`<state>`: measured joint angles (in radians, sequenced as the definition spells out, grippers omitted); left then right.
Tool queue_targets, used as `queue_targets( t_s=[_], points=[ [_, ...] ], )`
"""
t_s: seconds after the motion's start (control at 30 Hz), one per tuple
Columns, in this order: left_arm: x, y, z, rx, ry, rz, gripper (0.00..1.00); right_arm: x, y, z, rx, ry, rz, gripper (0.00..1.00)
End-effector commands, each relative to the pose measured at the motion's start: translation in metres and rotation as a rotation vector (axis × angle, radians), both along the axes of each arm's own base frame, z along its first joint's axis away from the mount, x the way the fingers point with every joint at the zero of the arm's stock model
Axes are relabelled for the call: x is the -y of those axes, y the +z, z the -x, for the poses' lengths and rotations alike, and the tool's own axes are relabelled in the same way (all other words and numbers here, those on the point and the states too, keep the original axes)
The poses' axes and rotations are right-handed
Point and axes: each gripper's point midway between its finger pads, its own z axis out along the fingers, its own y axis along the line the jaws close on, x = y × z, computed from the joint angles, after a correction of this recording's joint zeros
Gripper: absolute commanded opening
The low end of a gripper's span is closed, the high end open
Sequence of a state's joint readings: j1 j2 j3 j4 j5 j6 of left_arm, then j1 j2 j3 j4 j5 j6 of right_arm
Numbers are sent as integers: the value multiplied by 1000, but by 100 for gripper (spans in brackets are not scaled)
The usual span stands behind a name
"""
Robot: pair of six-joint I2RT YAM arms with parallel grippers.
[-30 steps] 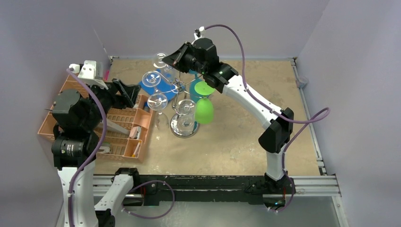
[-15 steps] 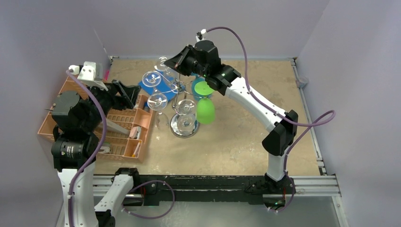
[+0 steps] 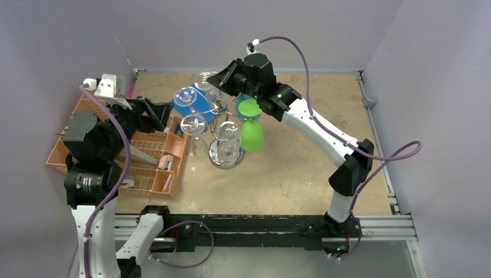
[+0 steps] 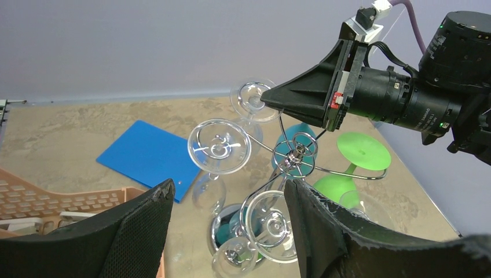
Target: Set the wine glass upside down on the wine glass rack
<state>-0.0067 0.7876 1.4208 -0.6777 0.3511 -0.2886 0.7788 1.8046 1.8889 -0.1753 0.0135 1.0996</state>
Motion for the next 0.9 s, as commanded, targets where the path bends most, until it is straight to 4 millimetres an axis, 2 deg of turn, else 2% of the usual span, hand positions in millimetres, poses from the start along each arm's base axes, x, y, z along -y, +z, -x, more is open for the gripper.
queue_targets(
  t_s=[0.0,0.4,0.87],
  points=[
    [3,5,-4,22,-12,26,69,17,60,4,148,-51,-85,0],
    [5,2,-4,16,-24,29,69,27,61,-5,191,-111,-39,0],
    [5,-2,-5,15,-26,24,69,29,74,-14,274,-140,-14,0]
  ],
)
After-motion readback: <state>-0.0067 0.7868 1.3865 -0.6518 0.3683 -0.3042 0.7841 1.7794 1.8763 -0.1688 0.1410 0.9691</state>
